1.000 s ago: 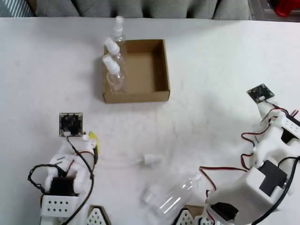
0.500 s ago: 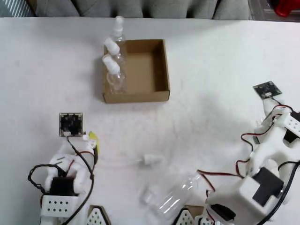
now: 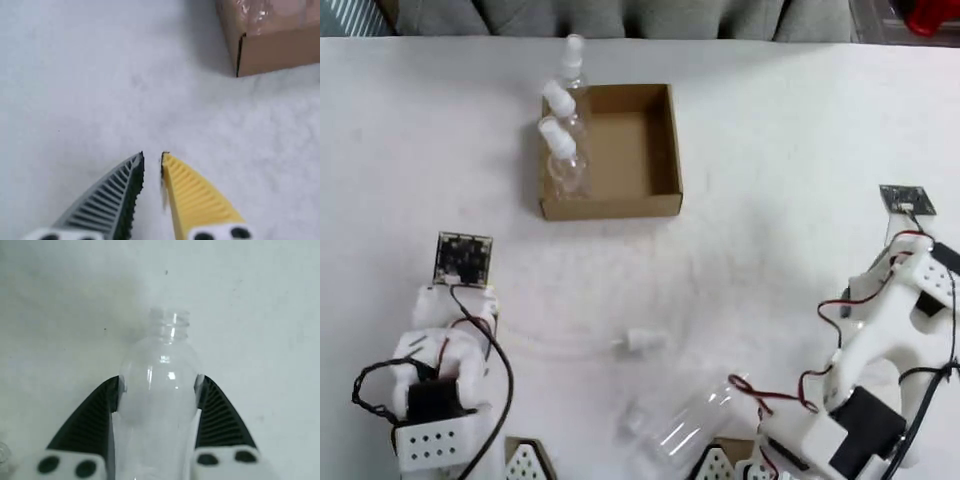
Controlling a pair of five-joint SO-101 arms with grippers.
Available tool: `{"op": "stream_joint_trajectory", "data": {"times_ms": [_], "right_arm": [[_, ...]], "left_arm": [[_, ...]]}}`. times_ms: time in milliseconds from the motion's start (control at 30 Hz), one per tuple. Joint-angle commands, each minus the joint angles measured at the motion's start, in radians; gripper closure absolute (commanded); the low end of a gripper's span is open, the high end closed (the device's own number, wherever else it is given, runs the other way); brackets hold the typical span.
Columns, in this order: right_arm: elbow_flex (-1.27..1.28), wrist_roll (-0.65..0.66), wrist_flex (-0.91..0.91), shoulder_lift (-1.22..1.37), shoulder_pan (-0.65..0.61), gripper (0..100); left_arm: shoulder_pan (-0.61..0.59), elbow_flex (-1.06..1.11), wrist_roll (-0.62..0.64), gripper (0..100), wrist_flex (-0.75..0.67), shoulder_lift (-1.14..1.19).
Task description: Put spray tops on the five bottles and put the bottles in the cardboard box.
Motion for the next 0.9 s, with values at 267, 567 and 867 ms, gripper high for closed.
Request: {"op": "stream_joint_trajectory", "data": {"times_ms": [267,567,867], "right_arm": [[0.233,-0.345,-0.180,-0.150,-0.225,98.2],[0.333,-0.348,-0.331,-0.165,-0.225,98.2],[0.371,-0.348,-0.404,-0.163,-0.196,98.2]], "left_arm": [[0.025,-0.350,-0.213,93,0.339,0.024],[0.131,-0.753,-0.226,93,0.499,0.513],[0.503,-0.819,-0.413,93,0.542,0.684]]}}
